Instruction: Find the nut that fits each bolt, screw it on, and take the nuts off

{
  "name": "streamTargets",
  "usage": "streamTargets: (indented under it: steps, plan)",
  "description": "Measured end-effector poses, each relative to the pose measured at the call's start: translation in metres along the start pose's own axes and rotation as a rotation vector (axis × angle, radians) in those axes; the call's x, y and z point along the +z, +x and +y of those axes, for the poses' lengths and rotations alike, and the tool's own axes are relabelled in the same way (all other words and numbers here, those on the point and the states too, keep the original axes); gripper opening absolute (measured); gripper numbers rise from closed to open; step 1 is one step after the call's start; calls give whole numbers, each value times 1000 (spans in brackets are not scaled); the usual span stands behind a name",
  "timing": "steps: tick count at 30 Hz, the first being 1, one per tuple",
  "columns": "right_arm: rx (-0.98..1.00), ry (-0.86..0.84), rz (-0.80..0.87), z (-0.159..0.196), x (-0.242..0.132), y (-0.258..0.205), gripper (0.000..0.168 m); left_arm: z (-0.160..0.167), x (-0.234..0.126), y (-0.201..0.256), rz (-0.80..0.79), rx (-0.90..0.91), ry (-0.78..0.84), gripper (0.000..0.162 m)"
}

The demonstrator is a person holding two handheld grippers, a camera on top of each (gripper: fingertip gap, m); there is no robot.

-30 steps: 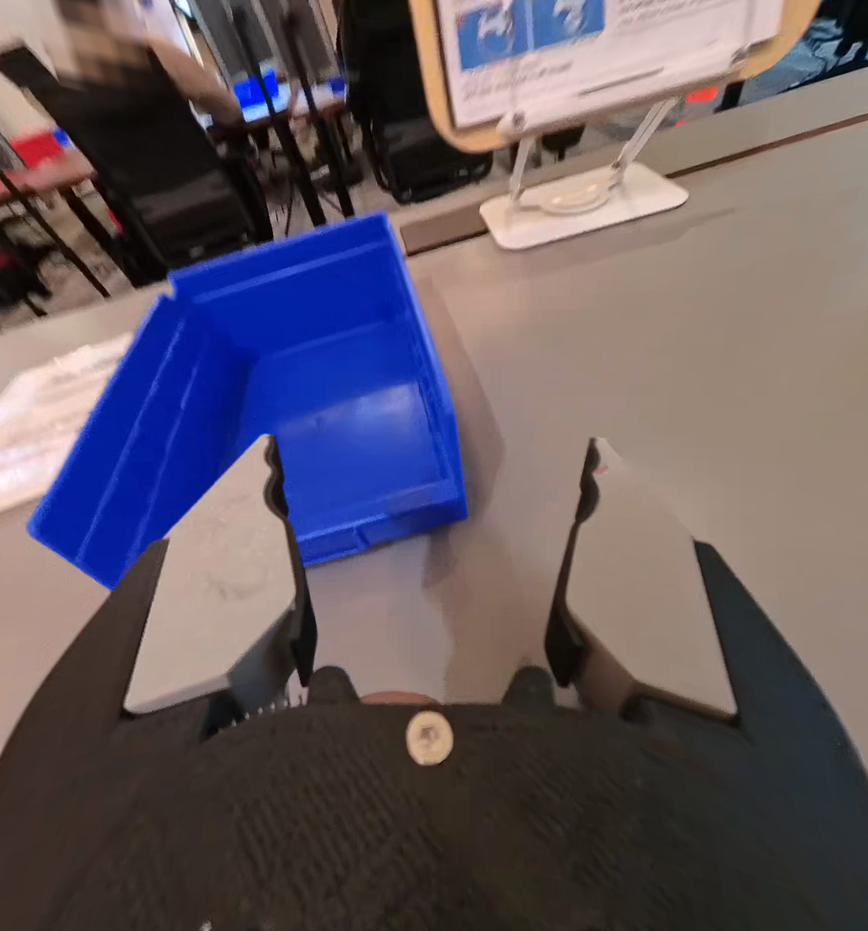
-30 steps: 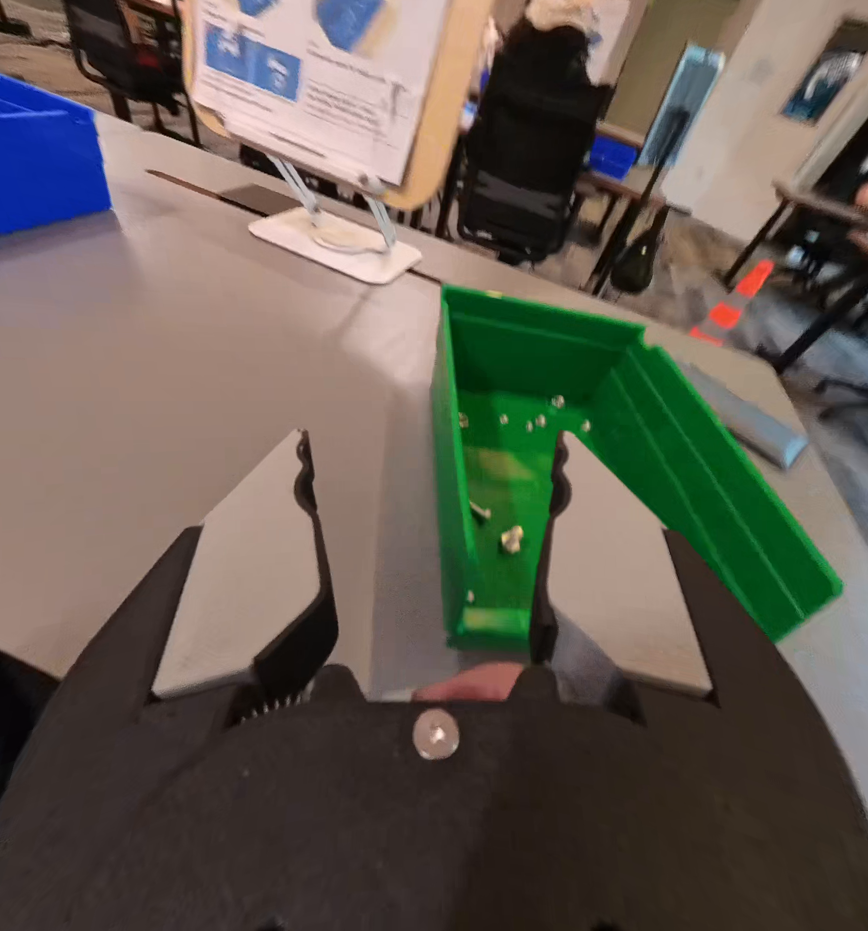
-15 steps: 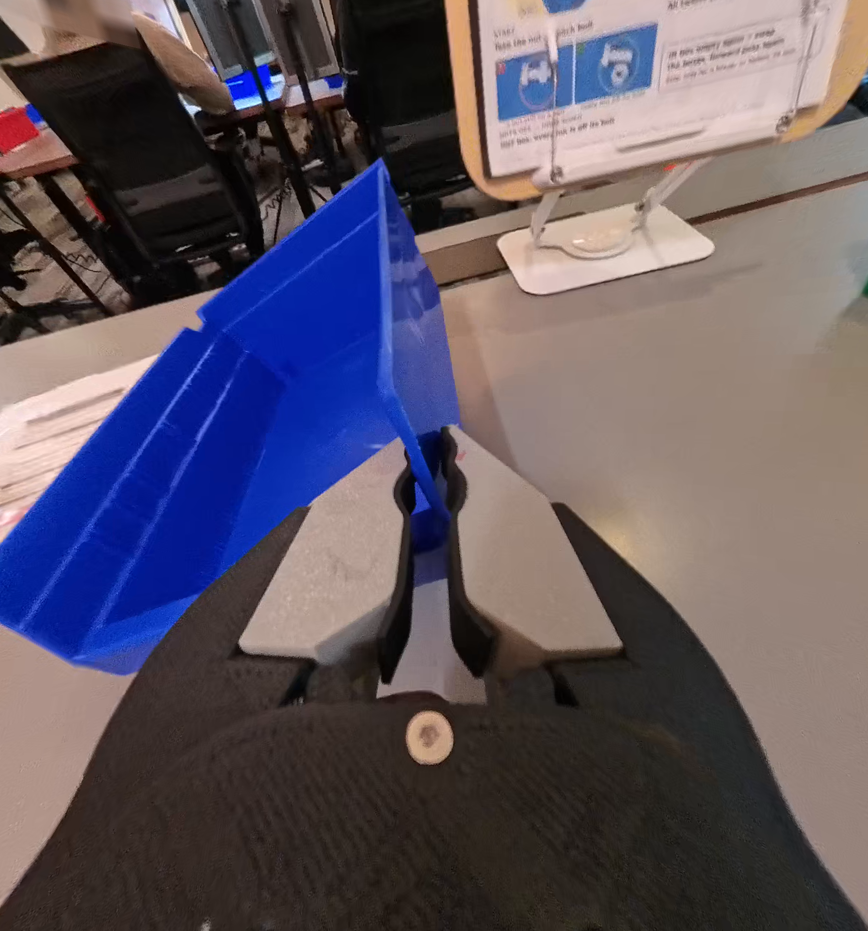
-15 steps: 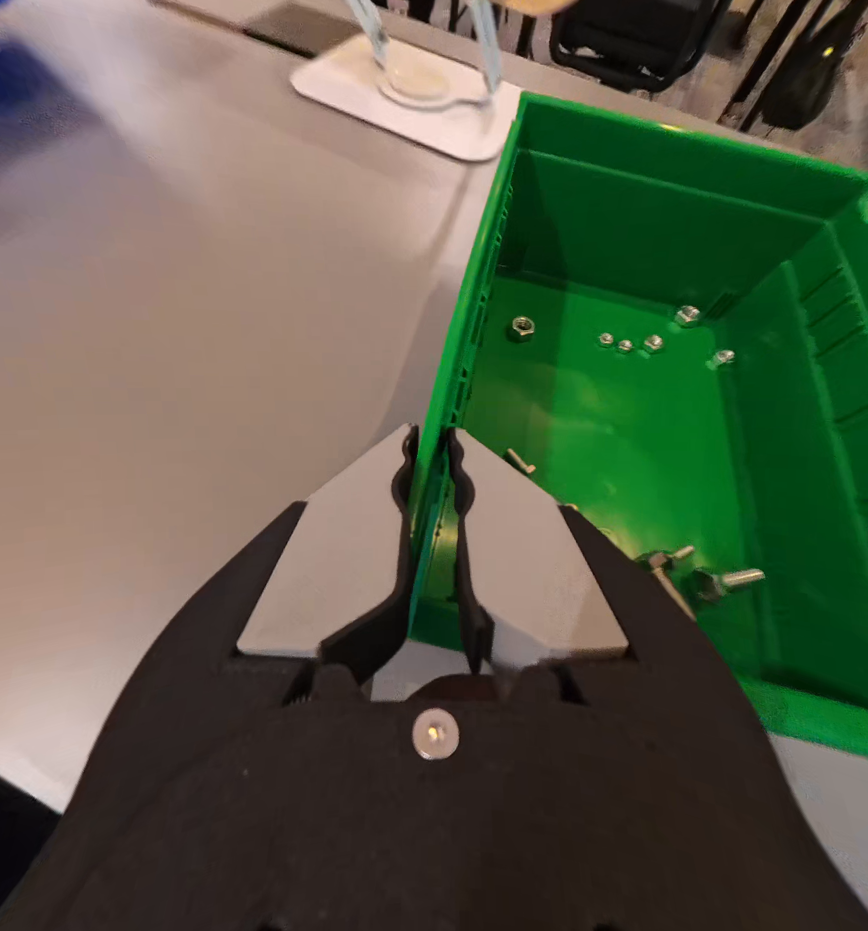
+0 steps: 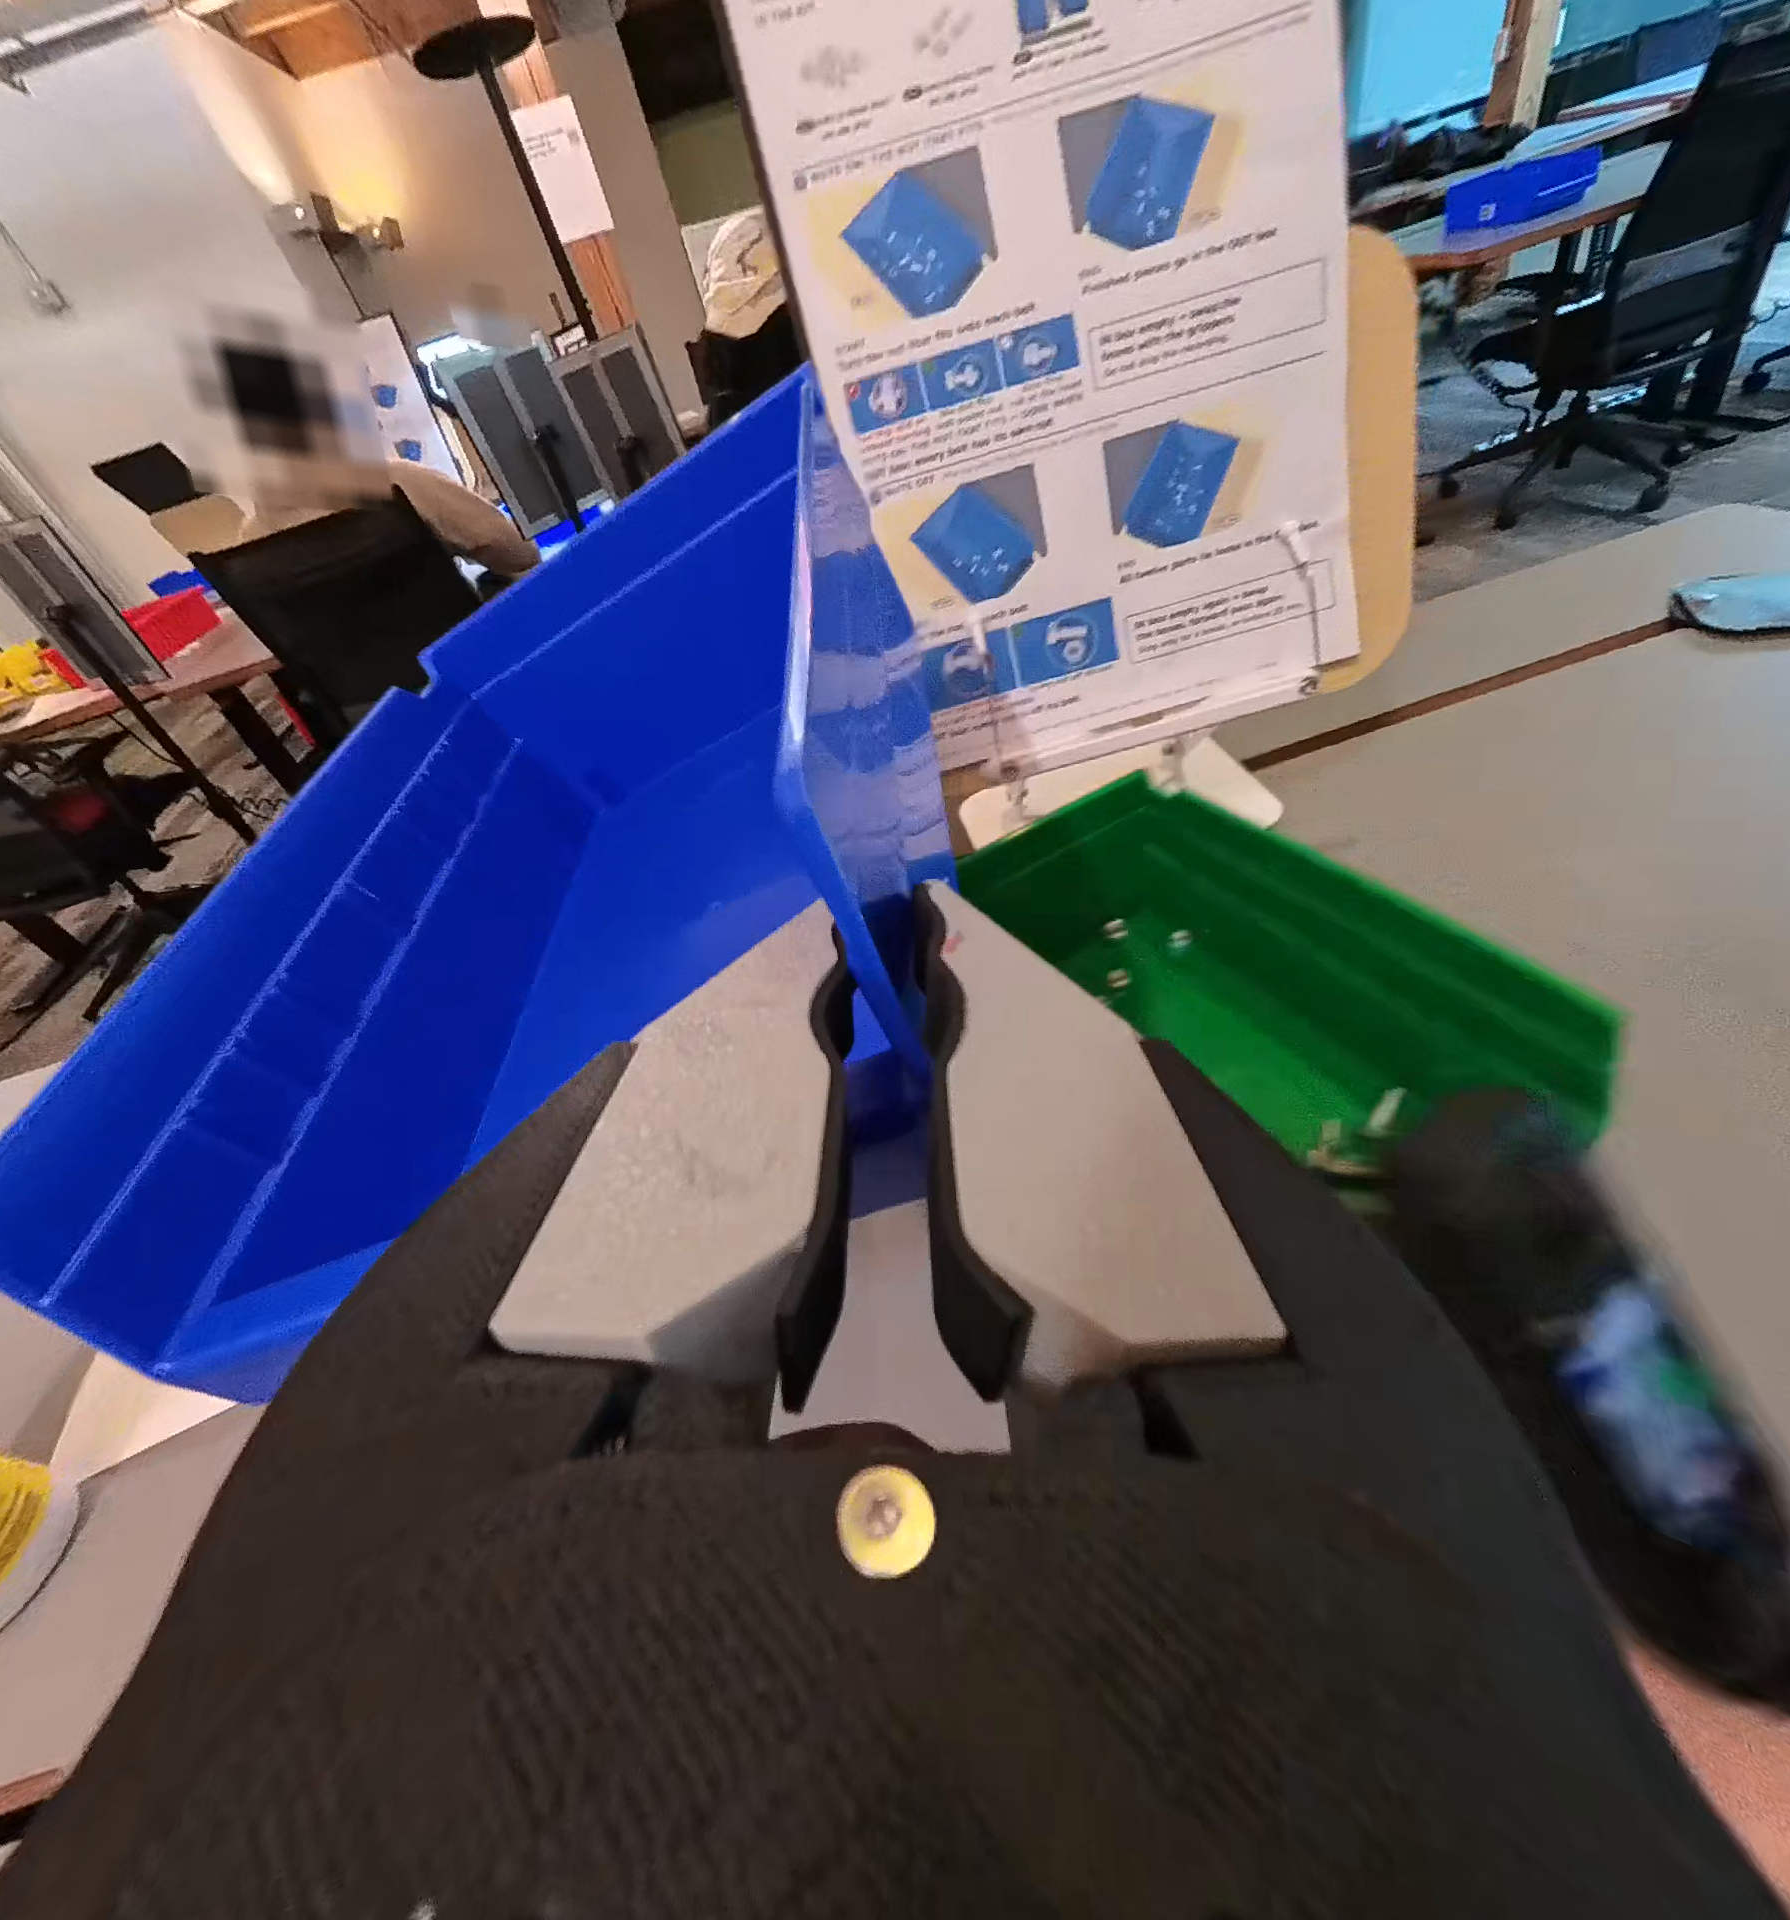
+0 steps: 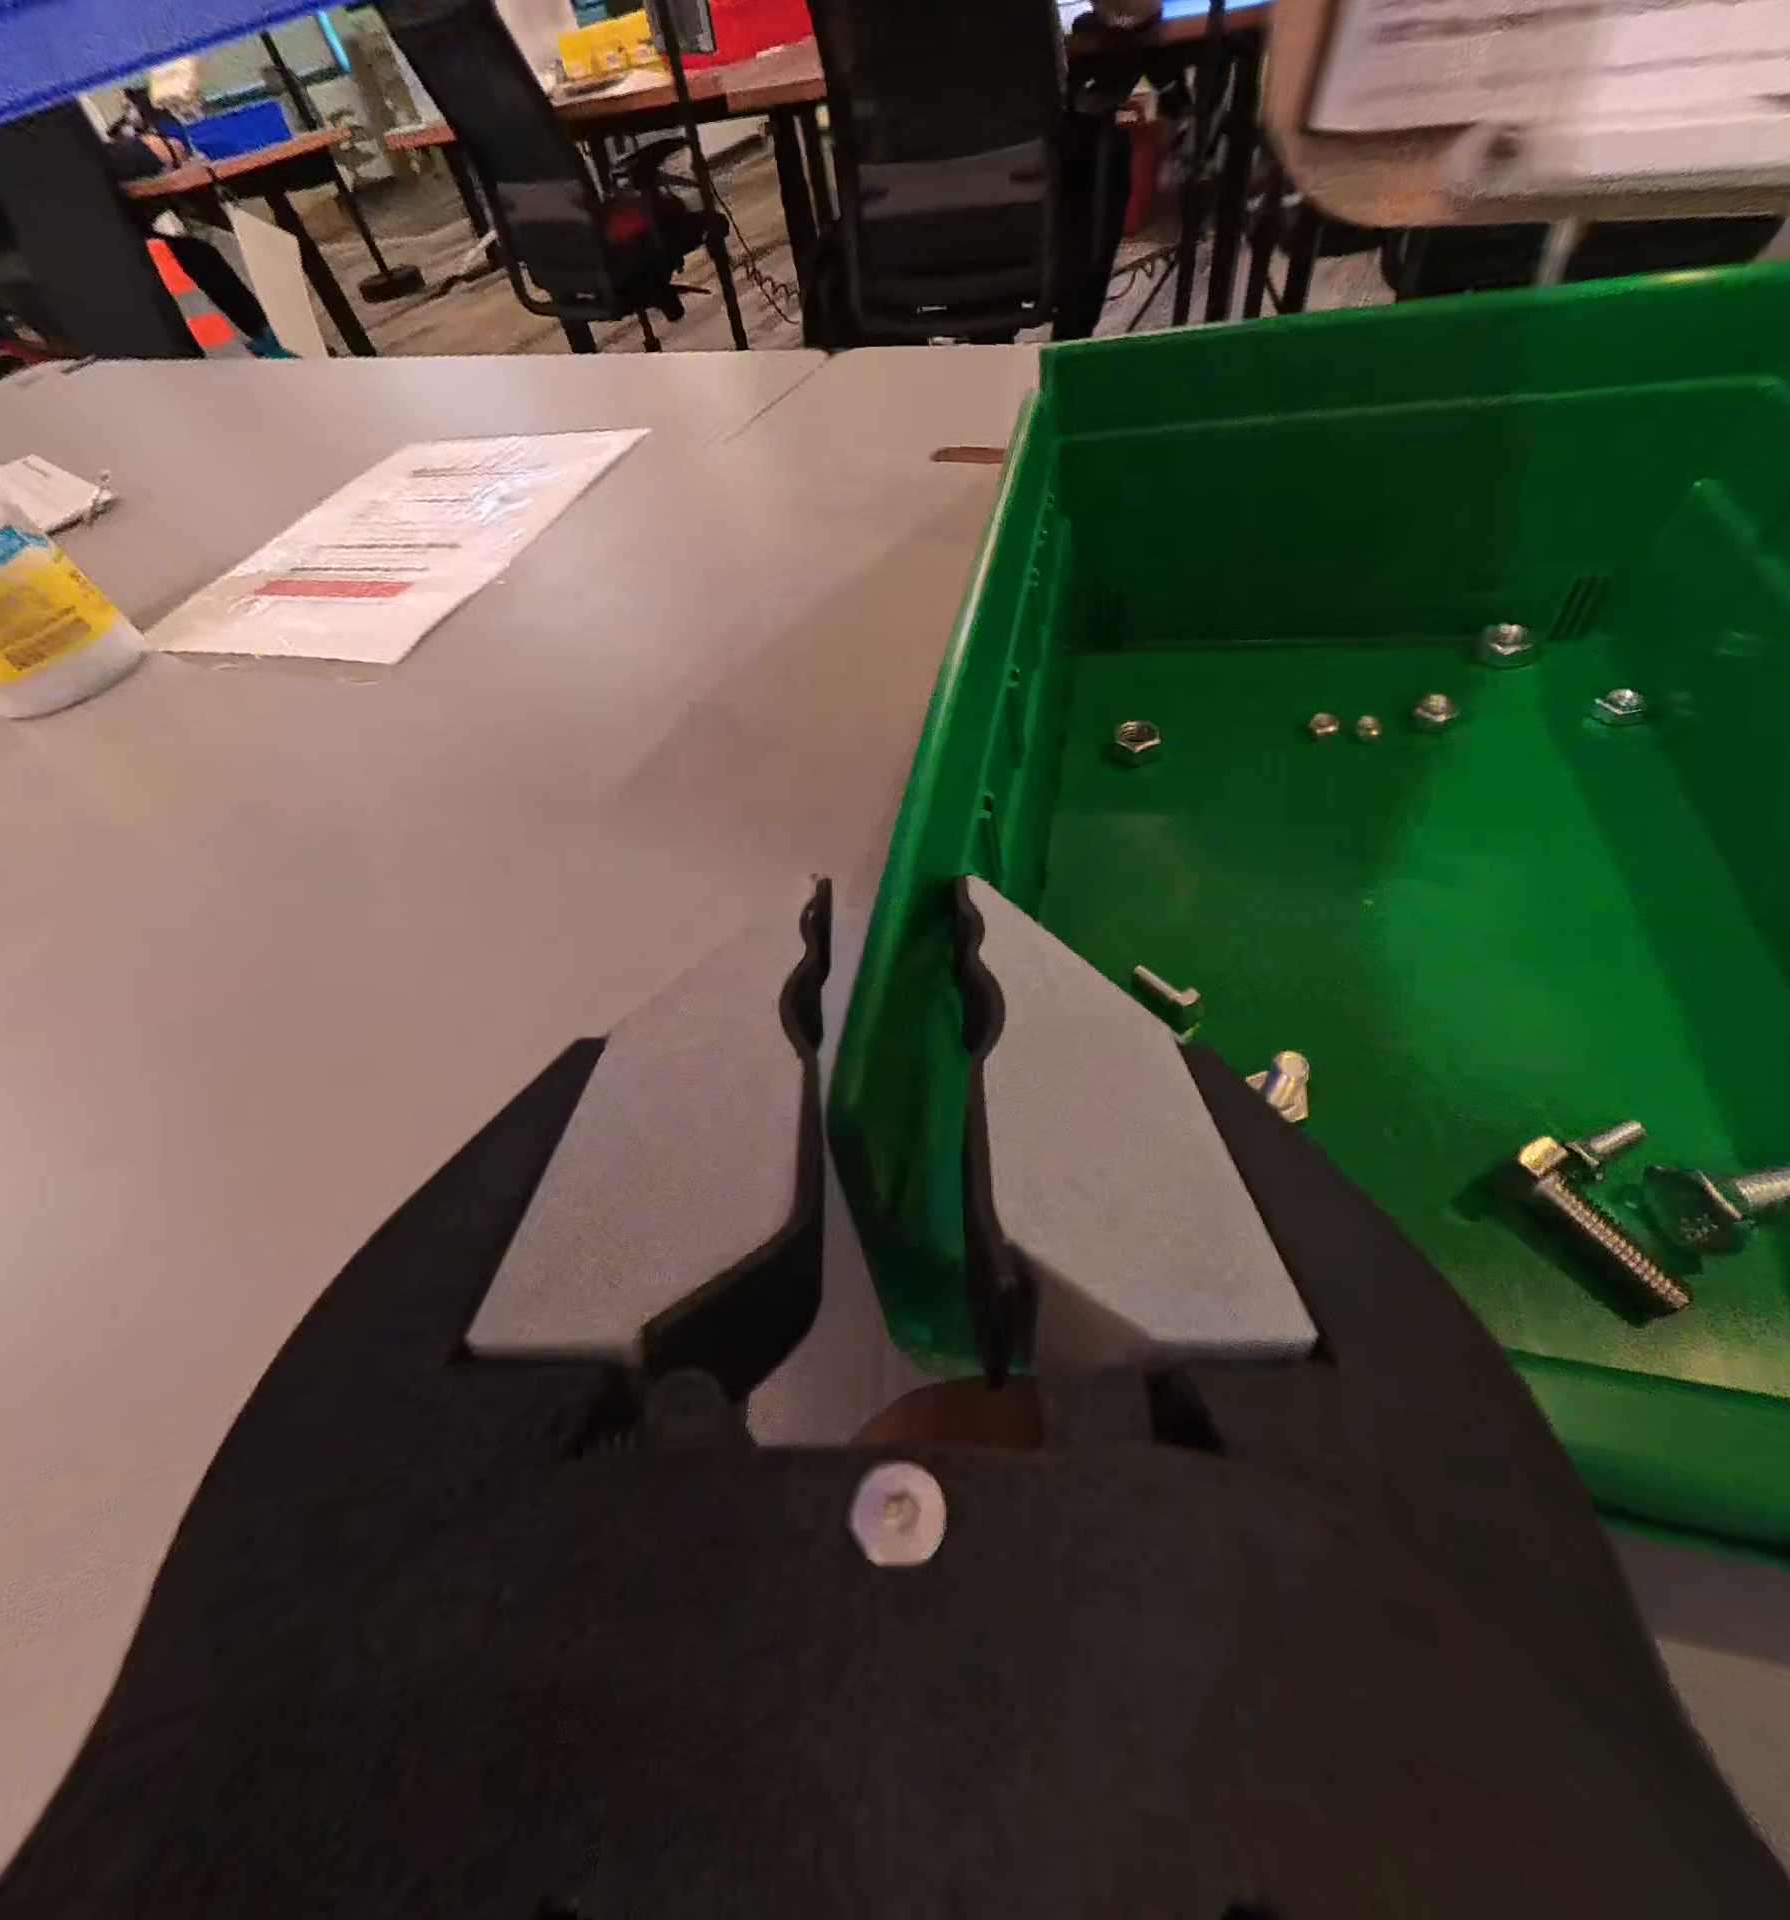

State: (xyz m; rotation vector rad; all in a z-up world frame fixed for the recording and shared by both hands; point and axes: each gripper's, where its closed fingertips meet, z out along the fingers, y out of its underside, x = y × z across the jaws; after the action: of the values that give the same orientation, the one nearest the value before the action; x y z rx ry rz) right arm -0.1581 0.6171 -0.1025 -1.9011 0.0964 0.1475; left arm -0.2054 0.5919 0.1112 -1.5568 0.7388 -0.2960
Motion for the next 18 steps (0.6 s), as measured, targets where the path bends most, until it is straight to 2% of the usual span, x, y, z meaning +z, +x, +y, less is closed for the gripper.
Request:
streamTargets:
  steps: [5,7,9,15,18]
  plan:
    - [-40,30,-25,-3,49,-96,46,-34,-13,23,46,20,36,5]
    - [-78,20,-61,-2,60,-125,46,-44,-17,40,79,58,37,3]
    - [-109,10,-98,-1,67,-145,38,-53,-15,60,93,106,65,3]
    - [-146,84,-185,-16,48,-169,39,-62,0,140,193,170,116,2]
    - [-173,65,-255,-15,39,-185,43,-44,10,202,284,201,99,3]
